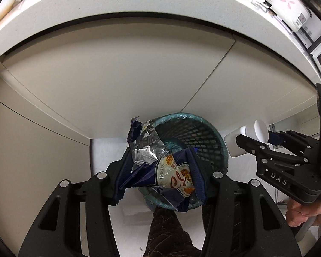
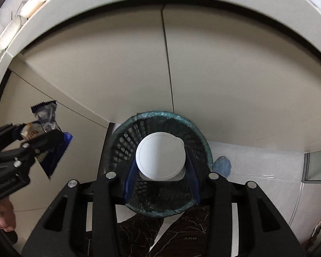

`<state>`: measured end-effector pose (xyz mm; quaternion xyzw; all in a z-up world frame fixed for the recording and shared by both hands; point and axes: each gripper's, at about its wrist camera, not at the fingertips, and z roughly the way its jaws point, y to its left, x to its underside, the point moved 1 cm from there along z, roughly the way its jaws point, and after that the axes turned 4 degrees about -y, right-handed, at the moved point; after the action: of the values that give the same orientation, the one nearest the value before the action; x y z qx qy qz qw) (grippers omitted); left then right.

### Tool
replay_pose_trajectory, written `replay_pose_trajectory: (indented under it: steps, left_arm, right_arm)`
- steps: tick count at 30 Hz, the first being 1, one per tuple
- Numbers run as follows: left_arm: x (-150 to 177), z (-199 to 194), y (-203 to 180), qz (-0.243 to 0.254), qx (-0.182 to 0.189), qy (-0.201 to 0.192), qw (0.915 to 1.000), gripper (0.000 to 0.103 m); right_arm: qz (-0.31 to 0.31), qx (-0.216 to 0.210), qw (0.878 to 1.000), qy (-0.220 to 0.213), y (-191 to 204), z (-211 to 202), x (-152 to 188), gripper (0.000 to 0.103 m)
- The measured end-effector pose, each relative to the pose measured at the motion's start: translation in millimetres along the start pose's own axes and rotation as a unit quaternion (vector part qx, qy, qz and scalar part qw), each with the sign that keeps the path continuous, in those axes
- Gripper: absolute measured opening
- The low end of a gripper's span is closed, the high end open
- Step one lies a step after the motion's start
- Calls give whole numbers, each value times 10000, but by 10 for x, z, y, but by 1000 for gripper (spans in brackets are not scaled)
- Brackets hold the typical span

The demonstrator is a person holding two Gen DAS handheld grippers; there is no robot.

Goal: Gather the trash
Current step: 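Open the right tool to drop the jar while the left tool drops the snack bag into the wastebasket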

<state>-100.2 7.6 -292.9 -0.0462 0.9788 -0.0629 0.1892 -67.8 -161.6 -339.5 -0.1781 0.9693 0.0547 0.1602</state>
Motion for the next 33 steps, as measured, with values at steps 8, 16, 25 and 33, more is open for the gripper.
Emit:
replay_pose_trajectory:
  steps: [8,16,25,33]
  left_arm:
    - [55,53,100,-79,-78,132,9999,50]
    - [72,183,-34,19,-36,161,9999,50]
    - [41,315,-239,299,128,236,9992,50]
    - [65,511,-603,784,338,358,9957,50]
  right_arm:
    - [31,-64,9998,198,-30,195,79,40]
    - [87,-61,9999,101,-30,97,46,64]
    - [539,177,9978,-354,-397,-173,23,95]
    - [881,406,9942,-468,-732,-366,89,95]
